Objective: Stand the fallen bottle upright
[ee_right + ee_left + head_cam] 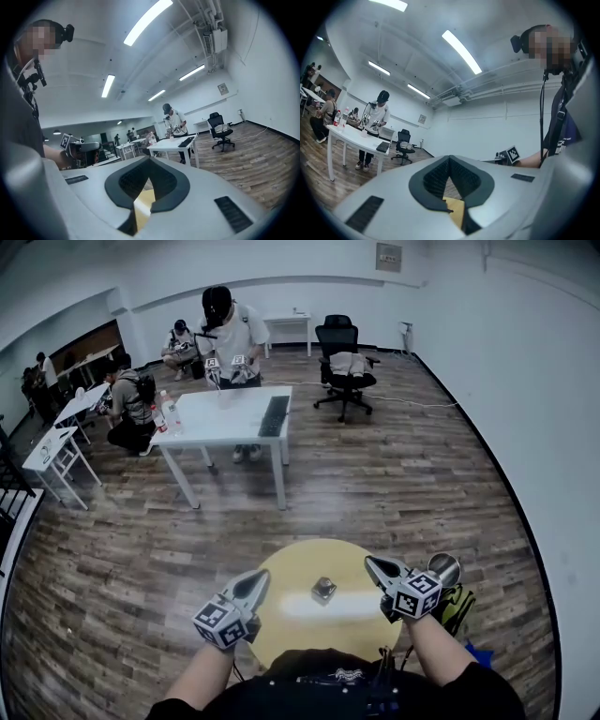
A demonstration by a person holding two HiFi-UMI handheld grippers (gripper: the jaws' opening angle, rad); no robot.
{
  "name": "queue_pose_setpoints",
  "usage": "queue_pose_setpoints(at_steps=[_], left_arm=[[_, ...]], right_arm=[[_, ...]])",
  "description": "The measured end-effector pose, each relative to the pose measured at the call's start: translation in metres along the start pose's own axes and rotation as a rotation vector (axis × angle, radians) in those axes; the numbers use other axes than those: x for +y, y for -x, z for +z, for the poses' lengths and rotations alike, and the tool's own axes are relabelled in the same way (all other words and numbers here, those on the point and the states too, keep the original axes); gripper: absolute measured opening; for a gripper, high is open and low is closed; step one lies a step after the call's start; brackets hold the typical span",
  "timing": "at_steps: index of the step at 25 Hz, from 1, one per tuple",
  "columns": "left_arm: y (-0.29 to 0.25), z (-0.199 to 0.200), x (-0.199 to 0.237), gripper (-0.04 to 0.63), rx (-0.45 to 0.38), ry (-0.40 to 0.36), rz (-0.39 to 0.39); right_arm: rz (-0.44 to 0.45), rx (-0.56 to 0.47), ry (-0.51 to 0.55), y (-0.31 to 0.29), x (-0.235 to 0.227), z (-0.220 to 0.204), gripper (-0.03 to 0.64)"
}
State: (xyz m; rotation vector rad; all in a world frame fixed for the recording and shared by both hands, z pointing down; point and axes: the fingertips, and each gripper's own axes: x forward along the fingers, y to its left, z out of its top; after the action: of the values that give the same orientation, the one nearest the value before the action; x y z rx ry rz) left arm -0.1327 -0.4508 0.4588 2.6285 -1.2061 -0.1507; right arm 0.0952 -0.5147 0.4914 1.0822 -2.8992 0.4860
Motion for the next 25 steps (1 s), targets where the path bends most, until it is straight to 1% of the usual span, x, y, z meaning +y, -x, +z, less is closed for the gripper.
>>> queue_pose_setpoints(at_steps=[7,10,25], left_arm=[[0.003,0.004,-0.001,0.006,-0.013,0.005,-0.006],[0.001,0.005,-0.003,0.006,-0.012,0.006,-0.011],[-0.005,0.001,-0.011,0.006,-0.003,0.005,-0.025]], right_arm=[[-0.001,-0.034,0.007,-0.003,0.003,0.010,0.023],[-0.001,-0.026,0.034,-0.003,0.004,0.009,0.020],[0.002,-0.002,0.076,0.005,0.004,0.006,0.020]])
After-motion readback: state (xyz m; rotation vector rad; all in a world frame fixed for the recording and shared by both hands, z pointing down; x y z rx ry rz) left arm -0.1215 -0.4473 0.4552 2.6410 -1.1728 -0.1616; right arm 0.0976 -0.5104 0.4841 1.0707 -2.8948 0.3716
